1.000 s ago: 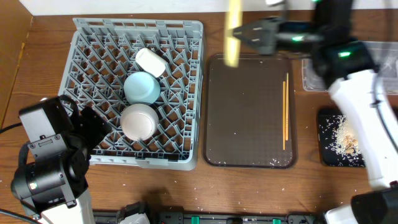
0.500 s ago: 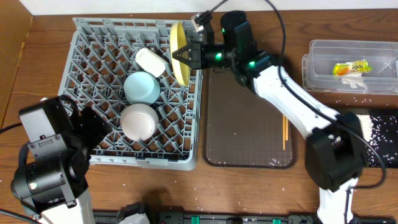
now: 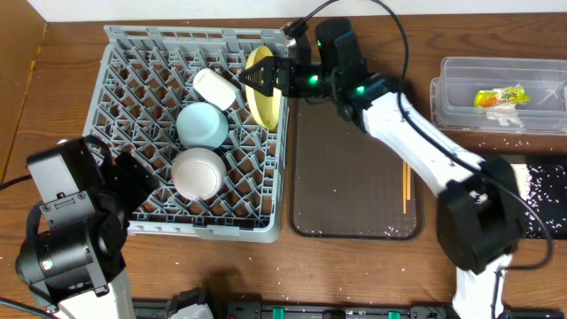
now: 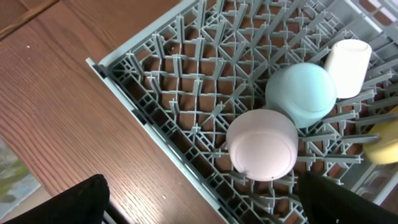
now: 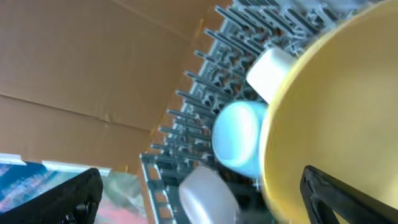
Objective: Sort waste into correct bins and load items into the dishwasher
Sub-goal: 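Release the yellow plate and move the right gripper back right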
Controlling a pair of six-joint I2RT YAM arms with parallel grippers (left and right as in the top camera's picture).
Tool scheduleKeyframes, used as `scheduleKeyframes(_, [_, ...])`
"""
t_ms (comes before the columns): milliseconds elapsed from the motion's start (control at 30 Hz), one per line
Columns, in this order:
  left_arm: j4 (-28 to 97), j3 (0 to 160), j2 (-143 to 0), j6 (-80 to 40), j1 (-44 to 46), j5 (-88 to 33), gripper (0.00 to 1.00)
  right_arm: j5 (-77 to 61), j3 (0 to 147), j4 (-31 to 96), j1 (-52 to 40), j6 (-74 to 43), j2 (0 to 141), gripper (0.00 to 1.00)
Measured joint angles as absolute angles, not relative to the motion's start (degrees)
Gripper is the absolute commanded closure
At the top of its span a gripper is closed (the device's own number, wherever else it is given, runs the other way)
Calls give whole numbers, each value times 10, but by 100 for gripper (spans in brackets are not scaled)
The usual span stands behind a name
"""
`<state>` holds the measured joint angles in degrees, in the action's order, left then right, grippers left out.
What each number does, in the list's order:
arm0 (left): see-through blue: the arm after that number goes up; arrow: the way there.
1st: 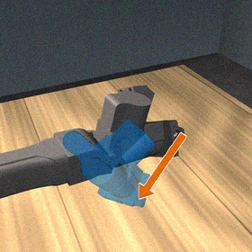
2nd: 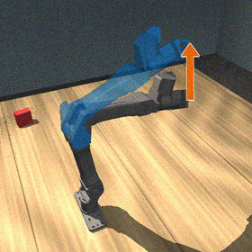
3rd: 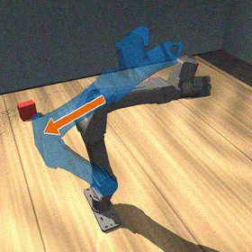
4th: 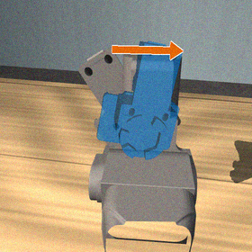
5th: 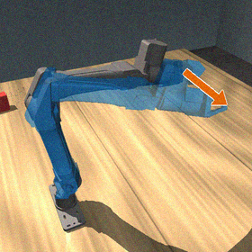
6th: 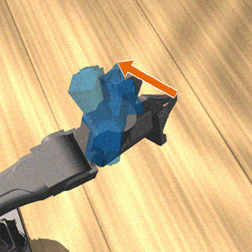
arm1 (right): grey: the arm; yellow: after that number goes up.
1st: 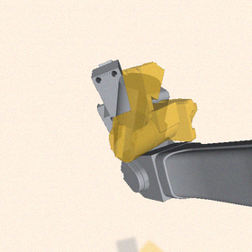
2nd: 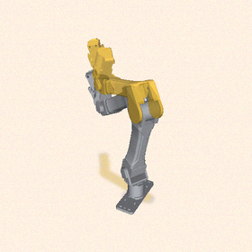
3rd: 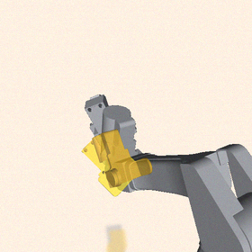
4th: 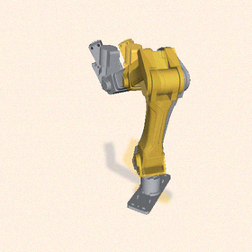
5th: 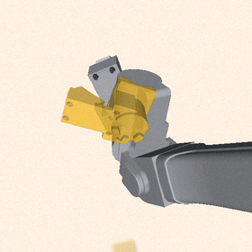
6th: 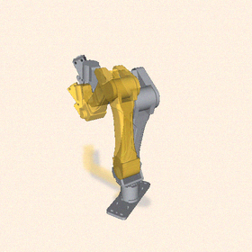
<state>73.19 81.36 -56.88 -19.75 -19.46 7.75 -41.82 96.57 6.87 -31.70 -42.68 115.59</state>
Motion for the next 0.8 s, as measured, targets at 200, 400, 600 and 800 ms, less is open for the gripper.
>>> scheduleKeyframes(200, [732, 814, -569, -197, -195, 78, 2, -355, 969, 295, -274, -352, 1009, 1])
scheduleKeyframes(400, [732, 814, -569, -197, -195, 77, 2, -229, 976, 604, -198, -225, 853, 1])
scheduleKeyframes(600, [733, 814, -569, -197, -195, 77, 2, -137, 946, 774, -200, -135, 768, 1])
scheduleKeyframes(800, [733, 814, -569, -197, -195, 77, 2, -90, 813, 684, -210, -126, 643, 1])
